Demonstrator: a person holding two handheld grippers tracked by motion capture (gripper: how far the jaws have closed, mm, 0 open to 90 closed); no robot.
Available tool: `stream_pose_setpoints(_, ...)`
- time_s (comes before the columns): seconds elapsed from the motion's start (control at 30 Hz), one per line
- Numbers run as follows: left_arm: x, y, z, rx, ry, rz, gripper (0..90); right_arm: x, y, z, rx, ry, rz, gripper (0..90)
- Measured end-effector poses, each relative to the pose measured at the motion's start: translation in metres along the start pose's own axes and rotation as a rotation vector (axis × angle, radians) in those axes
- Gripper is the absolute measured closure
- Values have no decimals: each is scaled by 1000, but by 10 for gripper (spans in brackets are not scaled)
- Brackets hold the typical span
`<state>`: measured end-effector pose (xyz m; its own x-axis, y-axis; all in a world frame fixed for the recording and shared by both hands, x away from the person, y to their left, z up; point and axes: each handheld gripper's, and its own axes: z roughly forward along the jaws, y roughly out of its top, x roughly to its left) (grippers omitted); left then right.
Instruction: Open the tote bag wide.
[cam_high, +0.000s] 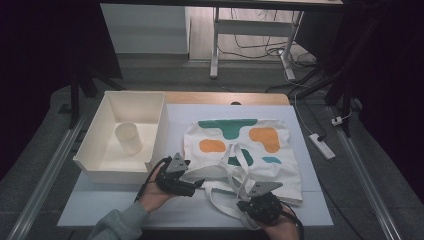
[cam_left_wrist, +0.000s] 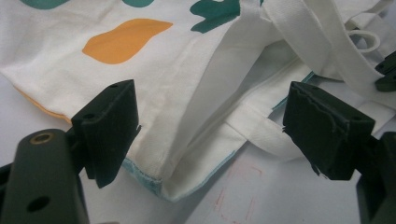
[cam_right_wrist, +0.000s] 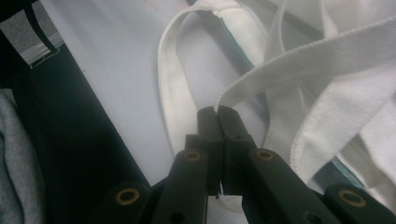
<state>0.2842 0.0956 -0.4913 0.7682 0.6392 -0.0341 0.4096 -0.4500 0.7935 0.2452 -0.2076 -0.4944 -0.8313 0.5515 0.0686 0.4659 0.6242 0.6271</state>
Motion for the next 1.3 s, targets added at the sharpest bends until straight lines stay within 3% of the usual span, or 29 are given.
stream_pose_setpoints(0.17,0,0,-2,-5,3,-4,186,-2,5,-16,-45,-19,-21,893)
stream_pose_setpoints(0.37,1,0,0,-1,1,-4,186,-15,16,-47,-158,-89,-32,893)
stream_pose_setpoints(0.67,1,0,2,0,0,-5,187,-53,31,-72,-244,-223,-30,894)
stream_pose_setpoints(0.83,1,0,2,2,-1,-2,186,-82,44,-73,-259,-289,-18,894)
stream_pose_setpoints(1.03,1,0,1,-1,3,-4,186,-125,62,-59,-264,-347,19,894)
stream_pose_setpoints(1.3,2,-1,3,5,7,-9,186,-170,65,-36,-236,-430,87,894)
